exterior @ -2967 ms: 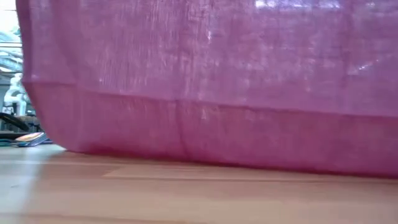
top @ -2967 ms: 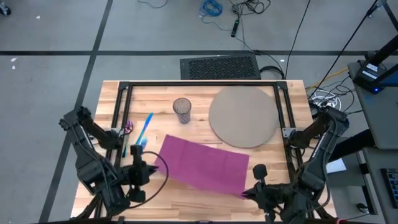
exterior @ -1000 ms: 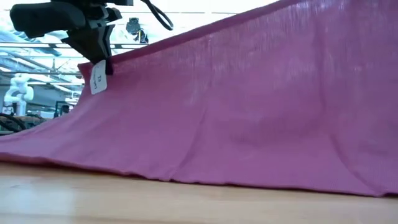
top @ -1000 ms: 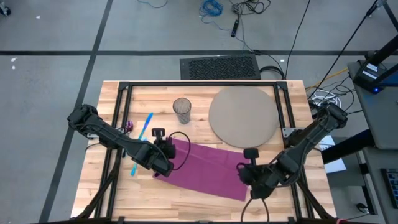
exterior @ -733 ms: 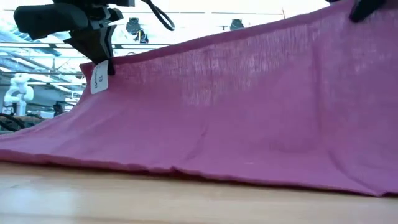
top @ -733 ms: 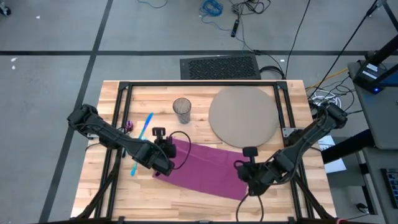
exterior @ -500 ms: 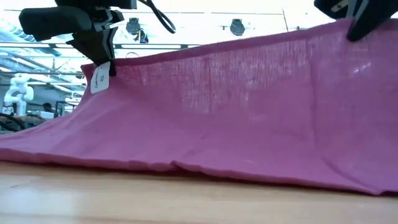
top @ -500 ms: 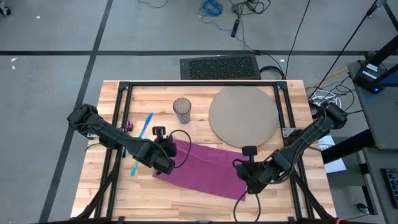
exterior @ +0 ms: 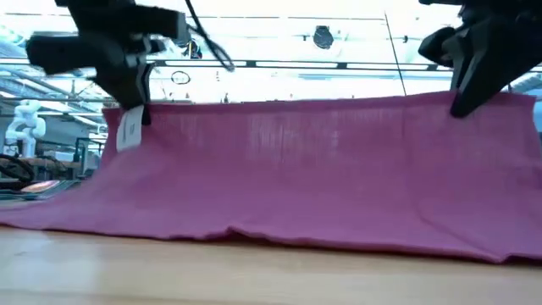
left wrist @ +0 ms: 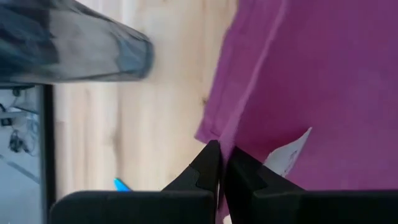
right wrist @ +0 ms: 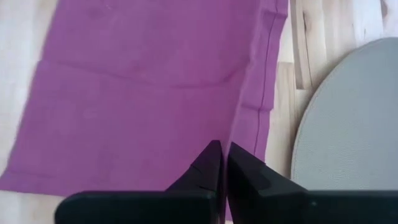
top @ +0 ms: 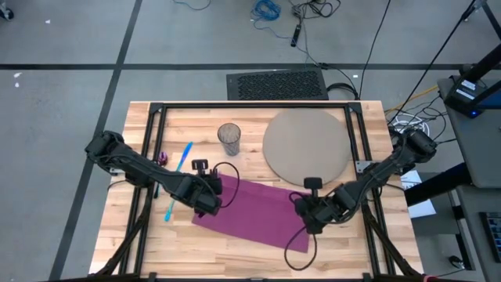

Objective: Set table place
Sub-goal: Fold the pink table napkin

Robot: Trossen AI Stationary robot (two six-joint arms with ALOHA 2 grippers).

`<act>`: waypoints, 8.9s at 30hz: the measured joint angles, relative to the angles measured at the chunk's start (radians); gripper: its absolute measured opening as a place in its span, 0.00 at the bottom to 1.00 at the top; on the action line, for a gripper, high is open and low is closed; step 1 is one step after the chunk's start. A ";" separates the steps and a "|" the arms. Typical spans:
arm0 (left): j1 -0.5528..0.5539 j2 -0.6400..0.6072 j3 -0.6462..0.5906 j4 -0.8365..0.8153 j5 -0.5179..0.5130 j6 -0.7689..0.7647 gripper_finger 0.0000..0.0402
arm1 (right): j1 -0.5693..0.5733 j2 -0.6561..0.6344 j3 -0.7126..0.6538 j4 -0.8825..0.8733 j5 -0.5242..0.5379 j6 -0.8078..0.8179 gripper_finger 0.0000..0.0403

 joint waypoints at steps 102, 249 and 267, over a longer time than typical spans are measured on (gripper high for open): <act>-0.071 0.442 0.476 -0.098 0.187 -1.040 0.47 | -0.105 0.048 -0.085 0.393 -0.129 -0.374 0.26; -0.048 0.520 0.305 -0.305 0.274 -0.560 0.28 | 0.070 0.128 -0.349 0.766 -0.357 -0.289 0.28; 0.075 0.510 0.305 -0.453 0.123 -0.410 0.28 | 0.215 0.210 -0.290 0.856 -0.444 -0.156 0.28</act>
